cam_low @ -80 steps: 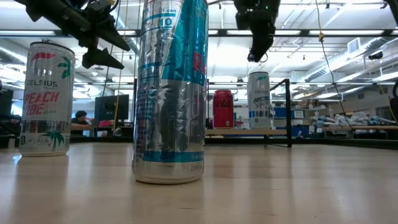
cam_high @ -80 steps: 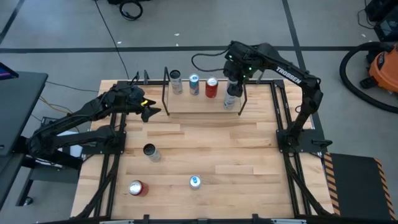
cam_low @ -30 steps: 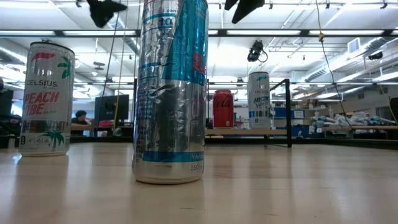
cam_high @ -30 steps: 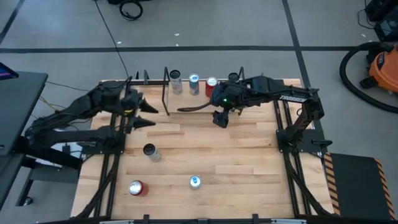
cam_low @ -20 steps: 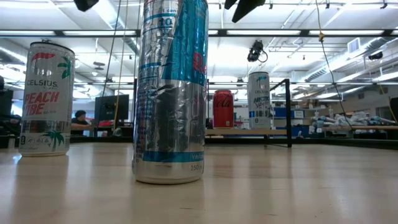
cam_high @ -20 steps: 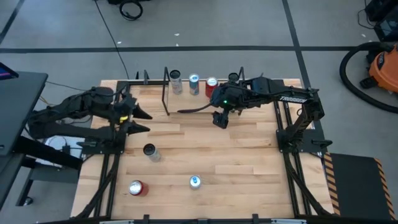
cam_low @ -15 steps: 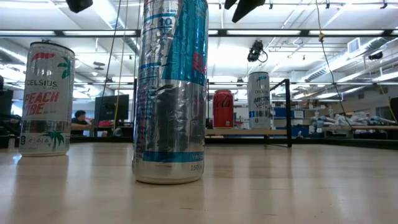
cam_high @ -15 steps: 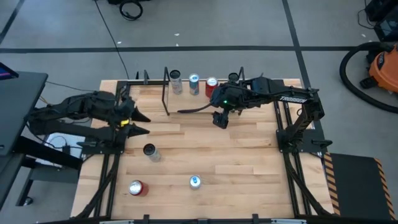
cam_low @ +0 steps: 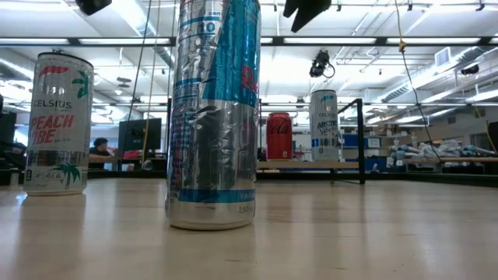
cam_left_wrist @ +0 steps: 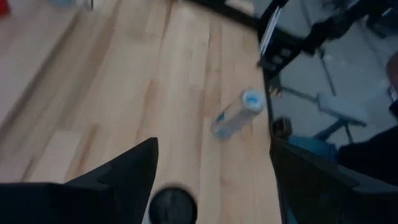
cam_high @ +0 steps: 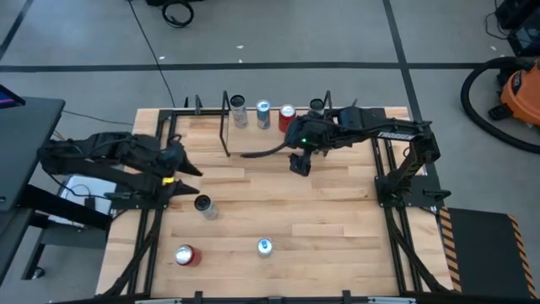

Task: Place canned beverage on shelf
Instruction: Align the red and black soda can with the red and black soda can on the shelf

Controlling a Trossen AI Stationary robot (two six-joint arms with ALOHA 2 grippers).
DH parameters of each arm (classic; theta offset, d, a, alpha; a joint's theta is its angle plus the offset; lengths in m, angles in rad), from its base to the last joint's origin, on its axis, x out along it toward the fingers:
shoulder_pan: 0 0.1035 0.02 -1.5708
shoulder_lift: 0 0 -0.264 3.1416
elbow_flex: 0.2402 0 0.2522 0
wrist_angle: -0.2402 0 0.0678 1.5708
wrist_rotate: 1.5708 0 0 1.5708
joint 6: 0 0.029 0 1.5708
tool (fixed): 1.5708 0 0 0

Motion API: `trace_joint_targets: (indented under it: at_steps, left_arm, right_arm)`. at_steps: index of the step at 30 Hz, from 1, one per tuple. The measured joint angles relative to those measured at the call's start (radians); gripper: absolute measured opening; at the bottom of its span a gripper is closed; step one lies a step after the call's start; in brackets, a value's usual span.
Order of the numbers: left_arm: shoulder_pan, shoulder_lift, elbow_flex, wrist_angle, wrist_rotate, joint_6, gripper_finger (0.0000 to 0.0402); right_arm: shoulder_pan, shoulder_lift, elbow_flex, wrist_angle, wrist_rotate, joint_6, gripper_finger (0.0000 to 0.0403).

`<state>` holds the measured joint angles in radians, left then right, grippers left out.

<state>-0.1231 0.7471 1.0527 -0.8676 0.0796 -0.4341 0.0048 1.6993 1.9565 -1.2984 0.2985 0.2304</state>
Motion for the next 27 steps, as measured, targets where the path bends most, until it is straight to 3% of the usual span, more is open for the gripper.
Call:
trace_joint_targets:
  at_steps: [4,10,27]
  left_arm:
    - [-0.045,0.020,0.000,-0.096,-0.044,-0.061,0.0311]
    - [-0.130,0.085,-0.001,-0.083,-0.064,-0.145,0.0311]
    - [-0.446,0.258,-0.002,-0.162,-0.098,-0.563,0.0311]
  right_arm:
    - [0.000,0.000,-0.040,-0.004,0.000,-0.017,0.0346]
    - [0.000,0.000,-0.089,-0.004,0.000,-0.024,0.0346]
    - [0.000,0.000,-0.098,0.004,-0.003,-0.024,0.0346]
